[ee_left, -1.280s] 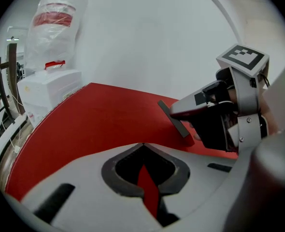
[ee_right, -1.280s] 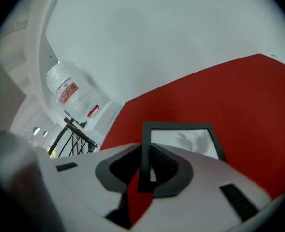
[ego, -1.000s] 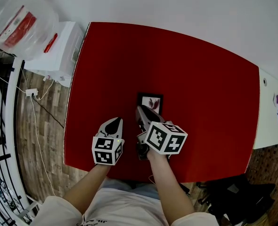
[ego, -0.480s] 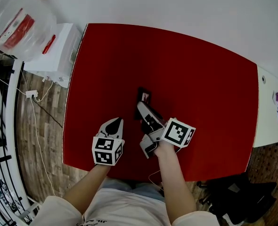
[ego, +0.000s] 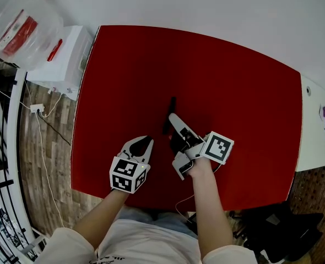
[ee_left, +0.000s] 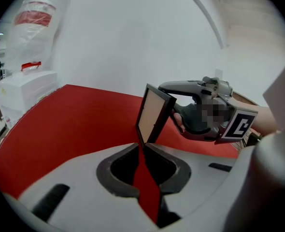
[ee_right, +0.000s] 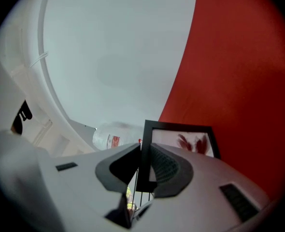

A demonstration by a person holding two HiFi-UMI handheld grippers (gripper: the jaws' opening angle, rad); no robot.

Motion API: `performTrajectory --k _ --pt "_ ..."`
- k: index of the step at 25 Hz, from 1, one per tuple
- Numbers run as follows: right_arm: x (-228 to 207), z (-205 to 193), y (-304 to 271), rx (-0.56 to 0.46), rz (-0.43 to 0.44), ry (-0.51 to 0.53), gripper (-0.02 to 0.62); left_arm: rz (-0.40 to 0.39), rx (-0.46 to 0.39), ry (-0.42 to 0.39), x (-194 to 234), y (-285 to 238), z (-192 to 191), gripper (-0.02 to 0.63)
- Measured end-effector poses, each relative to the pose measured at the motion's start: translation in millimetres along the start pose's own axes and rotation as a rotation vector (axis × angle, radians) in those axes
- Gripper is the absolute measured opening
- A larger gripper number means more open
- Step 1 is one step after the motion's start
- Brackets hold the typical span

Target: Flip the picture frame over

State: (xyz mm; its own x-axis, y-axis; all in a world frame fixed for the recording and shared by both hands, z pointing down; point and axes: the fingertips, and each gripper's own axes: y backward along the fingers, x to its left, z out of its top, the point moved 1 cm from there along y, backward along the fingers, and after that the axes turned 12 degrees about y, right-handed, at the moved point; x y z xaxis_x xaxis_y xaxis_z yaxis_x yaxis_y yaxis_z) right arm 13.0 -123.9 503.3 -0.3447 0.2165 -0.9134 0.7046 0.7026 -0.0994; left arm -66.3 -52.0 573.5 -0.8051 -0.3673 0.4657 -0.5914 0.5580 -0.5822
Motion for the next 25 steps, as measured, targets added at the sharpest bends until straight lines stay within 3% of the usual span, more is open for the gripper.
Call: performTrajectory --k 7,13,18,21,25 --pt "0 2 4 0.031 -0.003 0.01 0.064 -0.114 0.006 -0.113 -35 -24 15 0.102" --pt "0 3 4 0.047 -0.01 0.029 0.064 -0.154 0.019 -0.137 -45 -35 21 0.106" --pt "3 6 6 0.053 -0.024 0.074 0.064 -0.14 0.016 -0.123 -43 -39 21 0.106" --pt "6 9 10 0.069 -0.066 0.124 0.066 -0.14 0.023 -0.137 -44 -40 21 0.104" --pt "5 10 14 0.132 -0.201 0.244 0.094 -0.13 0.034 -0.175 -45 -41 22 0.104"
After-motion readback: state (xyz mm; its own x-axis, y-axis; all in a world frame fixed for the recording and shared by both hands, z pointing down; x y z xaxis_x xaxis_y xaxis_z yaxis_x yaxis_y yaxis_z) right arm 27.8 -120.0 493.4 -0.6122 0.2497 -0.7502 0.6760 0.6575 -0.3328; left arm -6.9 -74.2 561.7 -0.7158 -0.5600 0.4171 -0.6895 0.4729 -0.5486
